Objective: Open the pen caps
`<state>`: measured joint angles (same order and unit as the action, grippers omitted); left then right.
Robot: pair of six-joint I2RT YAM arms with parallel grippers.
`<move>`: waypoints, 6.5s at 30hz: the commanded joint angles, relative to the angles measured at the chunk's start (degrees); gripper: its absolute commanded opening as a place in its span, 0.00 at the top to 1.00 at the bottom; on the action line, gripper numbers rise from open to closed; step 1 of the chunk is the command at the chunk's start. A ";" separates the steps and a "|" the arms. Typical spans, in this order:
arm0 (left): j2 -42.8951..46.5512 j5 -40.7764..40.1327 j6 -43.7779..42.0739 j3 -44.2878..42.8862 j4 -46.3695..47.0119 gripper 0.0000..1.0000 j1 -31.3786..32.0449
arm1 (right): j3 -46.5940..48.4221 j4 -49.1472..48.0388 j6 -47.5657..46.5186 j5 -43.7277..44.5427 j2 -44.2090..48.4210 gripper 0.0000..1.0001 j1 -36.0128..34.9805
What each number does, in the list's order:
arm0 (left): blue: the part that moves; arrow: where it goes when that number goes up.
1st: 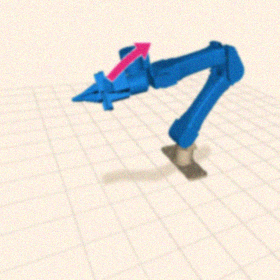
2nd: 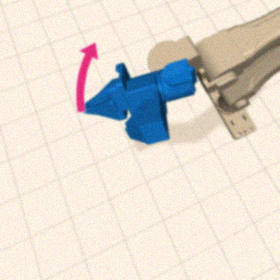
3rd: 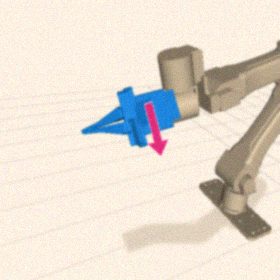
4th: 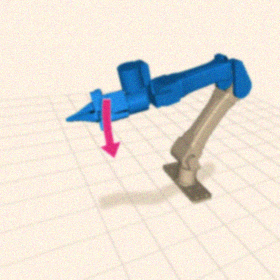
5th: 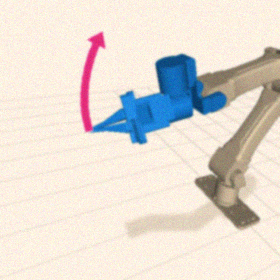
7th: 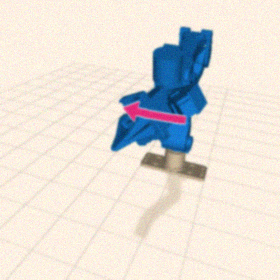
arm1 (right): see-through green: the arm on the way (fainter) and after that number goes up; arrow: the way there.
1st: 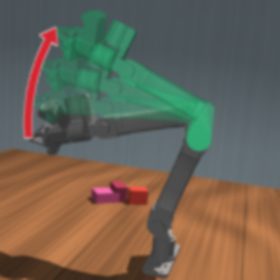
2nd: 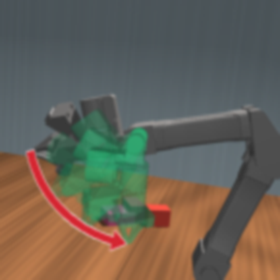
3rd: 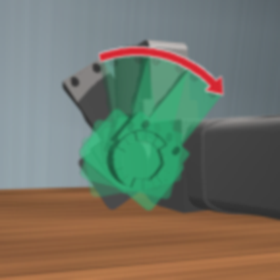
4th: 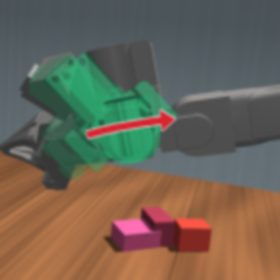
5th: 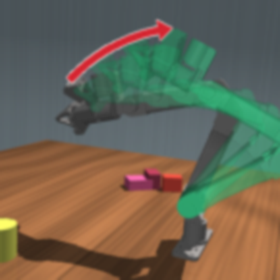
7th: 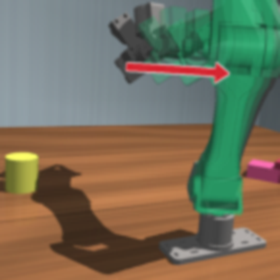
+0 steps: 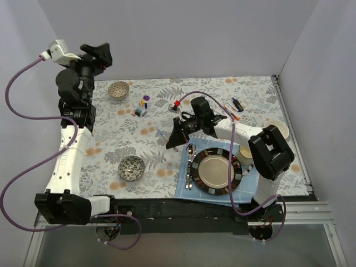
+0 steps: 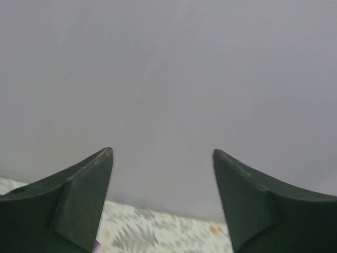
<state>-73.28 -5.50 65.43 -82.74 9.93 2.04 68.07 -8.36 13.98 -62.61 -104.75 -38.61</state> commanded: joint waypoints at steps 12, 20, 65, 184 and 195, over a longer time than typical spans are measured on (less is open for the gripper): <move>9.11 44.26 31.43 45.72 26.20 0.02 6.64 | -0.40 -2.63 -5.98 -8.76 7.11 0.99 6.09; 9.91 35.12 30.37 50.39 24.34 0.24 16.41 | -0.40 -2.27 -5.19 -6.65 5.79 0.99 6.09; 1.82 16.57 22.29 38.88 10.19 0.88 27.75 | 0.04 -0.43 -2.20 0.03 3.94 0.99 5.83; 7.88 8.92 4.63 34.94 13.44 1.00 21.45 | -13.41 -55.18 44.91 -9.81 2.09 0.99 8.91; -0.20 20.69 14.80 14.81 15.11 1.00 -3.70 | -12.79 -57.38 44.91 -11.57 1.13 0.99 3.54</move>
<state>-73.23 38.54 80.27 -58.33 10.33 14.33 60.25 -66.17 57.60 -51.24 -102.74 -34.35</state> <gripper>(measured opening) 0.147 0.138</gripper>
